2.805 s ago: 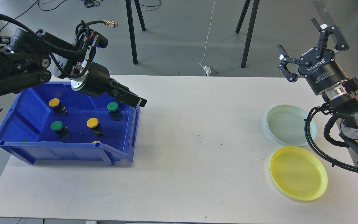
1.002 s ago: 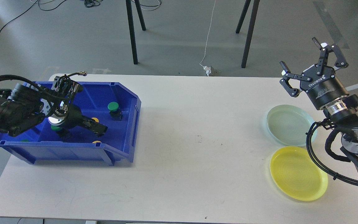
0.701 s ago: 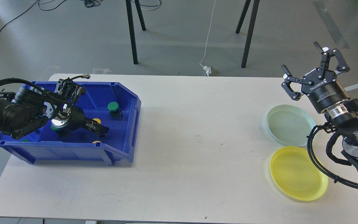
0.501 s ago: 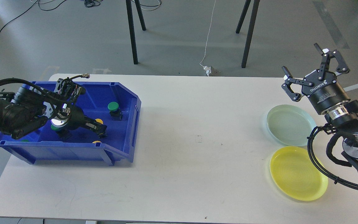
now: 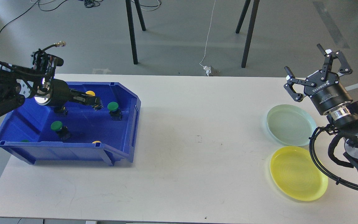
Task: Pass button and place on color plate
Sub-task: 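Grasp the yellow-capped button in the bin with the left gripper, then lift the button and carry it toward the right gripper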
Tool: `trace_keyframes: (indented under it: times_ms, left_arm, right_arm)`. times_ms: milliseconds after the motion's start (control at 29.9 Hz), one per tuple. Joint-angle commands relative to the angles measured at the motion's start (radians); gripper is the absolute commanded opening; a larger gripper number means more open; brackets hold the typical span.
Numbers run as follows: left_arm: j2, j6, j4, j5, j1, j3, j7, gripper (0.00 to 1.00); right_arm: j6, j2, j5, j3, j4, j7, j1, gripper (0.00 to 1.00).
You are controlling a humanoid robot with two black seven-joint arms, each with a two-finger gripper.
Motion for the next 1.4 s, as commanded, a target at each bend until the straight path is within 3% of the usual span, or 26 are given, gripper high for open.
trace_keyframes:
  times_ms: [0,167,301,401,501,701,868,1002,1135,1369]
  left_arm:
    - [0.190,0.000,-0.224,-0.005,0.005,-0.146,0.000,0.03]
    - [0.332,0.012,-0.534,-0.206,0.010,-0.263,0.000,0.03]
    - [0.260,0.017,-0.657,-0.419,0.013,-0.355,0.000,0.04]
    - [0.061,0.020,-0.635,-0.536,0.017,-0.386,0.000,0.04]
    - [-0.164,0.037,-0.495,-0.600,0.036,-0.399,0.000,0.05]
    - [-0.418,0.045,-0.302,-0.579,0.235,-0.510,0.000,0.05]
    - [-0.441,0.074,-0.308,-0.509,0.267,-0.554,0.000,0.05]
    - [-0.444,0.078,-0.309,-0.507,0.267,-0.556,0.000,0.05]
    - [-0.444,0.080,-0.312,-0.507,0.269,-0.556,0.000,0.06]
    - [-0.446,0.082,-0.312,-0.507,0.269,-0.556,0.000,0.06]
  right_arm:
    - [0.000,-0.033,0.000,0.010,0.069,0.005,-0.055,0.99]
    - [-0.010,-0.087,-0.003,0.064,0.187,0.005,-0.132,0.99]
    - [-0.103,-0.197,-0.026,0.098,0.342,0.005,-0.189,0.99]
    - [-0.160,-0.271,-0.095,0.092,0.452,0.007,-0.229,0.99]
    - [-0.200,-0.288,-0.203,0.108,0.544,0.008,-0.347,0.99]
    - [-0.200,-0.289,-0.264,0.135,0.606,0.010,-0.487,0.99]
    - [-0.200,-0.272,-0.290,0.110,0.662,0.004,-0.497,0.99]
    - [-0.194,-0.207,-0.285,0.108,0.662,-0.032,-0.471,0.99]
    - [-0.194,-0.197,-0.277,0.041,0.662,-0.110,-0.375,0.99]
    - [-0.200,-0.209,-0.202,-0.164,0.652,-0.124,-0.119,0.99]
